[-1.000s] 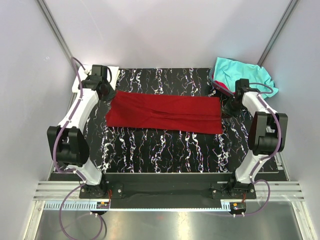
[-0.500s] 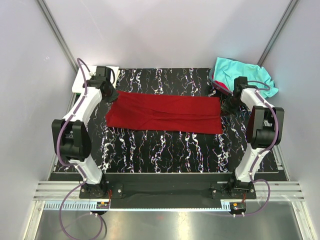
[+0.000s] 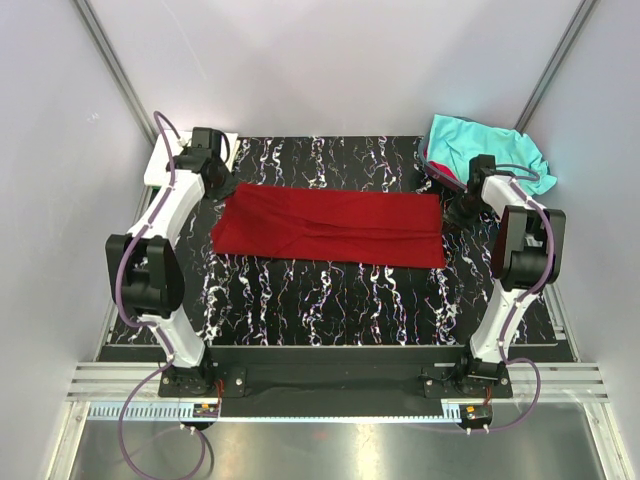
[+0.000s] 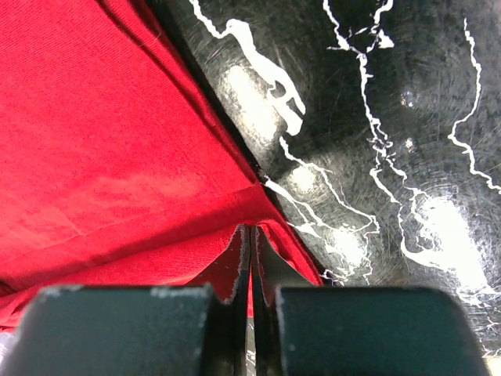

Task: Fold and stack the t-shirts
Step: Fold the tshirt

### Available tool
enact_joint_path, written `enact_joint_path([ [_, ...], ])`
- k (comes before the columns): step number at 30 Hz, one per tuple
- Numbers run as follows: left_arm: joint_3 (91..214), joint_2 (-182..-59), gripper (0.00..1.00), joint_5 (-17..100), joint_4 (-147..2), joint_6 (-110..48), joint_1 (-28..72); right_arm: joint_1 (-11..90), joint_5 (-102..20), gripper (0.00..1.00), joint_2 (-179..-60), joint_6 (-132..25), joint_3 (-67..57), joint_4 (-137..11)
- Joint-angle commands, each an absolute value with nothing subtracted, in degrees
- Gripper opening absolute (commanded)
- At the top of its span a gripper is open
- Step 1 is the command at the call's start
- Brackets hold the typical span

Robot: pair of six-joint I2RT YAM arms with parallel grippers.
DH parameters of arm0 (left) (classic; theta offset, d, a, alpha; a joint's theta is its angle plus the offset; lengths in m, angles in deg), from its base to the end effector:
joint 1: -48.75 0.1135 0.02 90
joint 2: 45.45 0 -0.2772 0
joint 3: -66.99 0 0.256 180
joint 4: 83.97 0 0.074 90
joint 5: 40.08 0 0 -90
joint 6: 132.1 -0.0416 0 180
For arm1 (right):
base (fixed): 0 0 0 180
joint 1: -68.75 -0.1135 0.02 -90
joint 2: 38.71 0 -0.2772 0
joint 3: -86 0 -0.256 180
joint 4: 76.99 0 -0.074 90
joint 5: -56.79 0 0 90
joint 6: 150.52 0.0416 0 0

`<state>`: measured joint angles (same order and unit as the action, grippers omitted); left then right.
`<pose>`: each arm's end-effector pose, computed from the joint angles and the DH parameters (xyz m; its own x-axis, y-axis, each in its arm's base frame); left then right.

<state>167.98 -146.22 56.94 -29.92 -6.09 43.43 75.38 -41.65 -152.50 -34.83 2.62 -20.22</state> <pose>0.3946 -0.0316 0.2937 -0.6621 -0.5244 -0.5354 -0.4562 0.8488 -0.2672 0.4062 -0.0411 0.1809 -0.8282 0.5280 -0.1882 0.4804 0.8416 0.2470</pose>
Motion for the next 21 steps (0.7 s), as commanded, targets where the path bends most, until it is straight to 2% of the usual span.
enact_joint_path([
  [1, 171.68, -147.58, 0.00, 56.42, -32.71, -6.41, 44.09, 75.78, -40.24, 0.00, -153.67, -35.65, 5.42, -19.59],
  [21, 175.37, -153.38, 0.00, 55.89, -33.06, -6.32, 45.58, 75.78, -40.33, 0.00, -155.25, -34.86, 6.56, -20.02],
])
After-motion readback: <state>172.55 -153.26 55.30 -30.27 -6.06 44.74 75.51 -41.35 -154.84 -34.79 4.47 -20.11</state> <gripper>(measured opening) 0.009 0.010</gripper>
